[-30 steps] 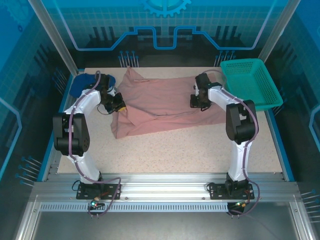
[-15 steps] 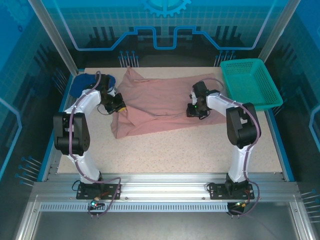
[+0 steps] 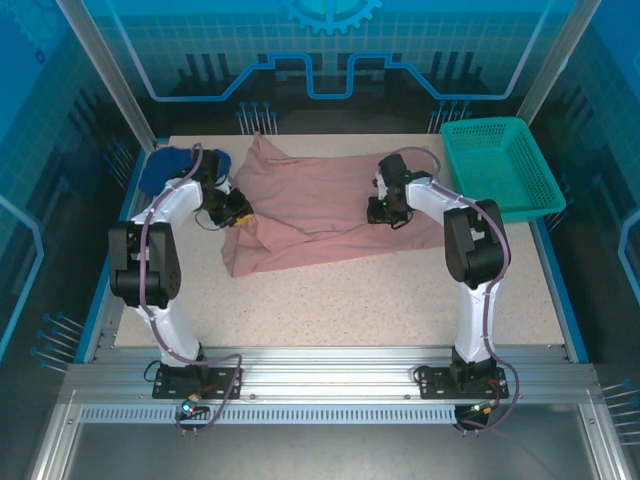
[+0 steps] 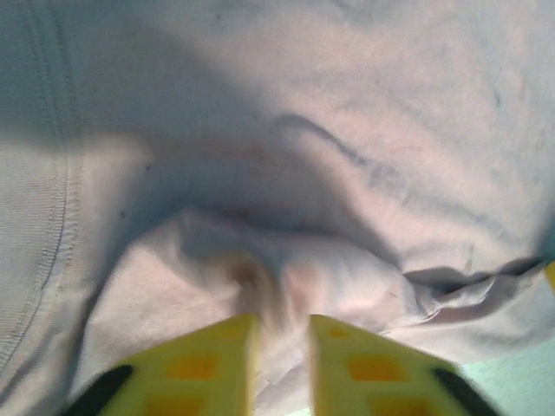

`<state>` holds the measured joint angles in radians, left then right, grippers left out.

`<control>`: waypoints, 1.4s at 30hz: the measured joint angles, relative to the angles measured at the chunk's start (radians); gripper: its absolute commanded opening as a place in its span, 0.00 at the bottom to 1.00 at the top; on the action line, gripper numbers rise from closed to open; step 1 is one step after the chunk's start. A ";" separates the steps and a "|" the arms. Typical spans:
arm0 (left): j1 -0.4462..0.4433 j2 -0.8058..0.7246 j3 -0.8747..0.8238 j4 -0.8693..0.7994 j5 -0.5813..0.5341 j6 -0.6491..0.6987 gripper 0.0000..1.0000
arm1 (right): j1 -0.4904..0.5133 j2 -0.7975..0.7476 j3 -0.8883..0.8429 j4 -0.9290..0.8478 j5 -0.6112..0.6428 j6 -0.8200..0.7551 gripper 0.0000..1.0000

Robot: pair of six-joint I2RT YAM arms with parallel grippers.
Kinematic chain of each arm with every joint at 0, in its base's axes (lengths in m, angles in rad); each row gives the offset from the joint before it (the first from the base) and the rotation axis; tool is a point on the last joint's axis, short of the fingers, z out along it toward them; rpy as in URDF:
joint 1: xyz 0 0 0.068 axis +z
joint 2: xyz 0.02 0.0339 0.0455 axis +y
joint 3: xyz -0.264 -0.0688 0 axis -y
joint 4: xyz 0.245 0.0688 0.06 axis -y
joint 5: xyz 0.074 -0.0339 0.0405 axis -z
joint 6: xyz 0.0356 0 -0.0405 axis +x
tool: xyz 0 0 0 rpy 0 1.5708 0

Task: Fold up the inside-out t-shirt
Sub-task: Smooth out the T-shirt at the center of the table.

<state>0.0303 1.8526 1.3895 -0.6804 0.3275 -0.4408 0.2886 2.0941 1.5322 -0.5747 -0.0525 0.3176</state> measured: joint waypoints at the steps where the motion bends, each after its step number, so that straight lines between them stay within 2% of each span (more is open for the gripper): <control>1: 0.004 0.000 -0.001 0.010 -0.002 -0.002 0.41 | -0.002 -0.002 -0.004 0.003 0.000 0.000 0.26; 3: 0.013 -0.002 -0.009 0.033 -0.011 -0.008 0.49 | -0.006 -0.011 -0.027 0.012 0.001 0.000 0.26; 9: 0.012 -0.118 -0.123 0.082 -0.040 -0.063 0.58 | -0.011 -0.124 -0.154 0.022 0.002 0.003 0.29; 14: -0.087 -0.231 -0.233 0.145 -0.056 -0.132 0.59 | -0.011 -0.218 -0.210 0.039 0.002 0.008 0.31; 18: -0.156 -0.200 -0.261 0.184 -0.076 -0.160 0.59 | -0.011 -0.231 -0.222 0.054 -0.001 0.008 0.32; 26: -0.188 -0.097 -0.267 0.220 -0.113 -0.163 0.58 | -0.012 -0.232 -0.252 0.063 -0.002 0.007 0.32; 35: -0.217 -0.028 -0.267 0.238 -0.114 -0.163 0.49 | -0.017 -0.232 -0.259 0.071 -0.002 0.008 0.33; 42: -0.217 -0.007 -0.265 0.245 -0.114 -0.169 0.26 | -0.028 -0.232 -0.263 0.072 -0.002 0.007 0.32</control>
<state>-0.1871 1.8454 1.1244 -0.4351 0.2138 -0.6102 0.2607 1.8622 1.2694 -0.5030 -0.0540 0.3248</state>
